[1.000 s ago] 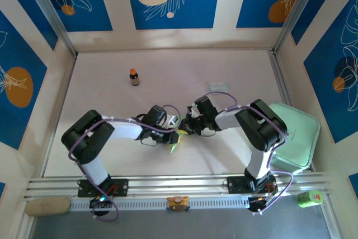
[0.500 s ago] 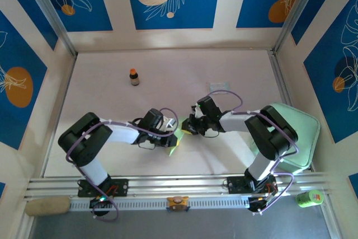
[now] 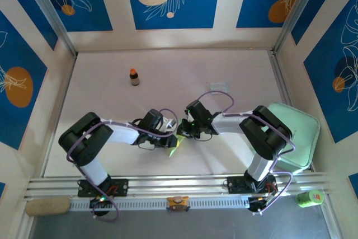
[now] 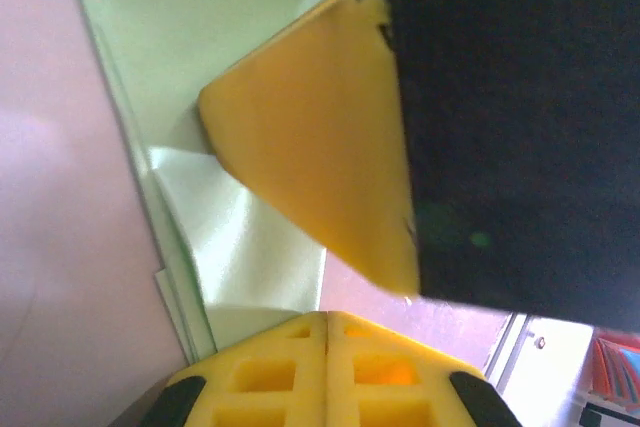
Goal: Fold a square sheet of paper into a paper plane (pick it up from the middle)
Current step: Fold the wing for the fifth time at the center of the table.
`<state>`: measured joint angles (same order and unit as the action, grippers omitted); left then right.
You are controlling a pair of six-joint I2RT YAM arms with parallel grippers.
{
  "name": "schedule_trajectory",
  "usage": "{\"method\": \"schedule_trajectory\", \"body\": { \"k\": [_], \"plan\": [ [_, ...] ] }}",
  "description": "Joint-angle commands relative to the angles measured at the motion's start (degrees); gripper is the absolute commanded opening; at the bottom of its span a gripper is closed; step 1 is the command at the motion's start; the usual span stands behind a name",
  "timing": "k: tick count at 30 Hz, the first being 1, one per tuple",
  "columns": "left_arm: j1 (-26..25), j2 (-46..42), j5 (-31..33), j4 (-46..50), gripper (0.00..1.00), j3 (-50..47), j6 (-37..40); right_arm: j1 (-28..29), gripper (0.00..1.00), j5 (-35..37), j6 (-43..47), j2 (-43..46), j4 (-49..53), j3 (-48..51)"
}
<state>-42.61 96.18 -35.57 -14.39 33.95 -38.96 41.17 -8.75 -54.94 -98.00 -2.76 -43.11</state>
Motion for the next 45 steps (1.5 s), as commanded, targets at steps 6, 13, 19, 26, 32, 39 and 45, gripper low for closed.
{"method": "schedule_trajectory", "body": {
  "k": [6,13,19,26,32,39,45],
  "plan": [
    [-0.16,2.74,0.18,1.85,0.00,-2.18,-0.79,-4.69,0.11,0.41,-1.63,-0.64,-0.99,3.84],
    [-0.18,5.54,-1.47,-1.24,0.00,-2.95,-2.25,-8.60,0.12,-3.36,-1.40,-0.13,-6.01,6.08],
    [-0.15,6.30,-1.96,-1.17,0.00,-2.67,-2.26,-11.81,0.12,-4.40,-1.54,0.59,-7.57,7.47],
    [-0.14,6.30,-2.05,-0.85,0.00,-2.58,-2.26,-15.09,0.12,-0.88,-2.97,1.78,-4.00,7.70],
    [-0.18,6.39,-2.05,-0.50,0.00,-2.49,-2.17,-17.07,0.12,1.47,-3.42,2.16,-0.32,6.73],
    [-0.17,6.45,-2.30,-0.37,0.00,-2.45,-2.08,-19.31,0.11,4.07,-3.57,3.28,3.47,4.90],
    [-0.17,6.47,-2.48,-0.37,0.00,-2.41,-2.08,-20.25,0.08,5.41,-0.58,4.82,7.29,2.02]
  ]
}}
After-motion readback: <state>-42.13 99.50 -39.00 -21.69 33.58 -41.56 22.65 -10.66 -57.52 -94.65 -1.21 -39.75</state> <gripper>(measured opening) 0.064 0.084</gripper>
